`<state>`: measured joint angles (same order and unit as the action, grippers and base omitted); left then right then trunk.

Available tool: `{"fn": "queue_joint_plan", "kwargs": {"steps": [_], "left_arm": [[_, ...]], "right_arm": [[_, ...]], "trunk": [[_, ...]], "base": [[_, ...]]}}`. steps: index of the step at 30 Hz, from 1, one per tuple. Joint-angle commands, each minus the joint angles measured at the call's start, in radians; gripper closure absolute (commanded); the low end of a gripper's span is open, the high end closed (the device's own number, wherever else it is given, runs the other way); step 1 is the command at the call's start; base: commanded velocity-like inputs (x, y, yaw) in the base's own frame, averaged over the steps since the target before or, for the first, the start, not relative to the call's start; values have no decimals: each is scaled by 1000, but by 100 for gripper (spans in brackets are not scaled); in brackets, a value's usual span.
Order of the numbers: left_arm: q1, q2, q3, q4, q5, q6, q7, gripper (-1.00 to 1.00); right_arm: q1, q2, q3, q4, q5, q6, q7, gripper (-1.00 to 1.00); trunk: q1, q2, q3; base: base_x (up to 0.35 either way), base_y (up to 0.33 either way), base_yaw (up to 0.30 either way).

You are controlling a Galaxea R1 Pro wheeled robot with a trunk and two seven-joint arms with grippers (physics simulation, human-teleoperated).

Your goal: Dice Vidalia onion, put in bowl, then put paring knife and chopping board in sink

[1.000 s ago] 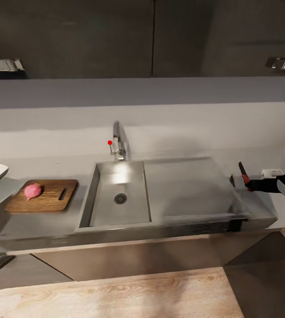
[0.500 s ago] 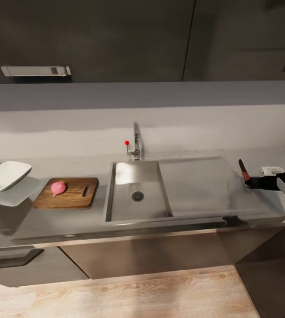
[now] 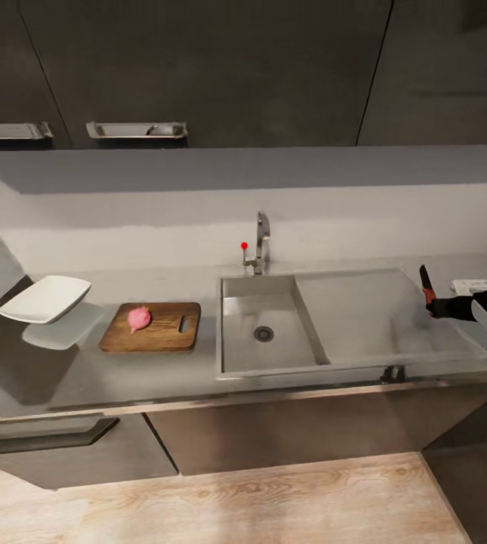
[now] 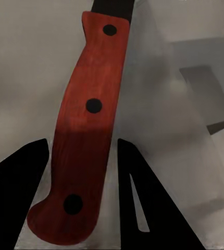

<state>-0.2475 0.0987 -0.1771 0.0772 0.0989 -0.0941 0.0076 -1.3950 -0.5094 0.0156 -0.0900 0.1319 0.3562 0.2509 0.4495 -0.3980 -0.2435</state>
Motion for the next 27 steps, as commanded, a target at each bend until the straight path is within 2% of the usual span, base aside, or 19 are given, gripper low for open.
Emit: {"fn": "queue_joint_plan", "kwargs": {"steps": [1, 16, 20, 27], "left_arm": [[-2, -1, -9, 4, 10, -7, 0, -100], [-1, -1, -9, 4, 10, -8, 0, -100], [-1, -1, -9, 4, 10, -9, 0, -100], [-1, -2, -9, 4, 10, -9, 0, -100]], "right_arm": [[-1, 0, 1, -3, 10, 4, 5, 100], [-1, 2, 1, -3, 7, 4, 5, 100], [-1, 26, 1, -3, 9, 4, 5, 100], [-1, 31, 1, -4, 11, 3, 5, 100]], "trunk": [[0, -2, -1], [0, -2, 18], [0, -2, 22], [0, -2, 31]], "base": [[-84, 308, 0], [-88, 308, 0], [-99, 308, 1], [-111, 313, 112]]}}
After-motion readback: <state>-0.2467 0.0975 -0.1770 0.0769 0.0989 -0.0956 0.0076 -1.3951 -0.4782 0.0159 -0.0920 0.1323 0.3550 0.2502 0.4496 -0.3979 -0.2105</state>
